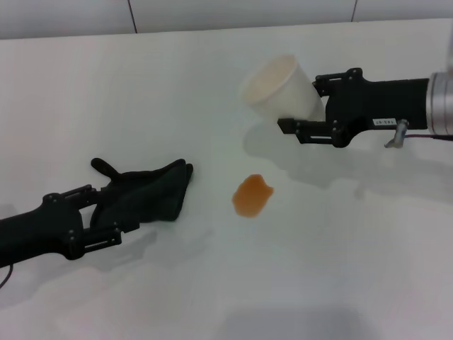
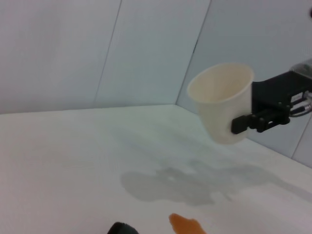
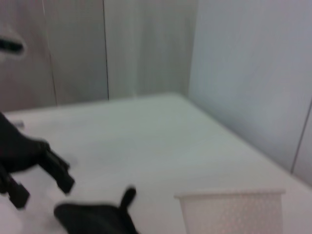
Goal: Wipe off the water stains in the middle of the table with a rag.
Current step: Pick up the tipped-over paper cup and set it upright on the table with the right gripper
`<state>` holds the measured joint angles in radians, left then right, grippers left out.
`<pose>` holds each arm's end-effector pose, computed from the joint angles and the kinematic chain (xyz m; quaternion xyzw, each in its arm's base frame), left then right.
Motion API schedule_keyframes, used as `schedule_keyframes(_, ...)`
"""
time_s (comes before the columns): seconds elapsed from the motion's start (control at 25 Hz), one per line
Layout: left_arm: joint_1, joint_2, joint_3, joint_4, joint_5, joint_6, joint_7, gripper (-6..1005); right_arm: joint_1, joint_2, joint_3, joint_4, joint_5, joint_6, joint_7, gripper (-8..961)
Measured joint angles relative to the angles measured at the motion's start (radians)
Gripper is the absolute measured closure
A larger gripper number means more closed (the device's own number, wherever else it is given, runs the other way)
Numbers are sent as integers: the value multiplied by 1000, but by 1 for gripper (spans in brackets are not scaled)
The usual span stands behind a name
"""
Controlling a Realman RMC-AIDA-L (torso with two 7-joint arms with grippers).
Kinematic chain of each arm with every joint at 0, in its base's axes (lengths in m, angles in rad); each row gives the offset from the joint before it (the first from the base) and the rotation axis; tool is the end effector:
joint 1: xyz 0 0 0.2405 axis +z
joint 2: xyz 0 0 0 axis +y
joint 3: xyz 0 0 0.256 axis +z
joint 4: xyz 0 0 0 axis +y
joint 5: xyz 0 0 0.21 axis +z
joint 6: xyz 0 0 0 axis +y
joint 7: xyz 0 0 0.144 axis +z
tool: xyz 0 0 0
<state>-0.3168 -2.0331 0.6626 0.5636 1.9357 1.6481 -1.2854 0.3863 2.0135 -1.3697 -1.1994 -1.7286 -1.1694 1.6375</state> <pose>-0.3250 0.2586 0.0097 -0.9075 -0.2851 -0.2732 0.1431 0.1809 0.3563 0.0086 -0.9629 0.0797 0.1623 0.2002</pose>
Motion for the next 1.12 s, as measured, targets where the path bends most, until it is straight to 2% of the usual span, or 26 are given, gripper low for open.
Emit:
schedule_keyframes(0.32, -10, 2, 0, 1, -5, -5, -1, 233, -10, -2, 6, 289, 303, 27, -393, 390)
schedule_keyframes(0.48, -12, 0, -1, 1, -8, -9, -1, 233, -3, 0, 0, 412, 360, 36, -547, 392)
schedule_keyframes(0.92, -22, -1, -2, 1, -10, -21, -2, 233, -3, 3, 5, 592, 434, 61, -701, 396)
schedule_keyframes(1.12, -23, -1, -2, 1, -10, -22, -2, 233, 2, 2, 5, 635, 456, 74, -706, 397)
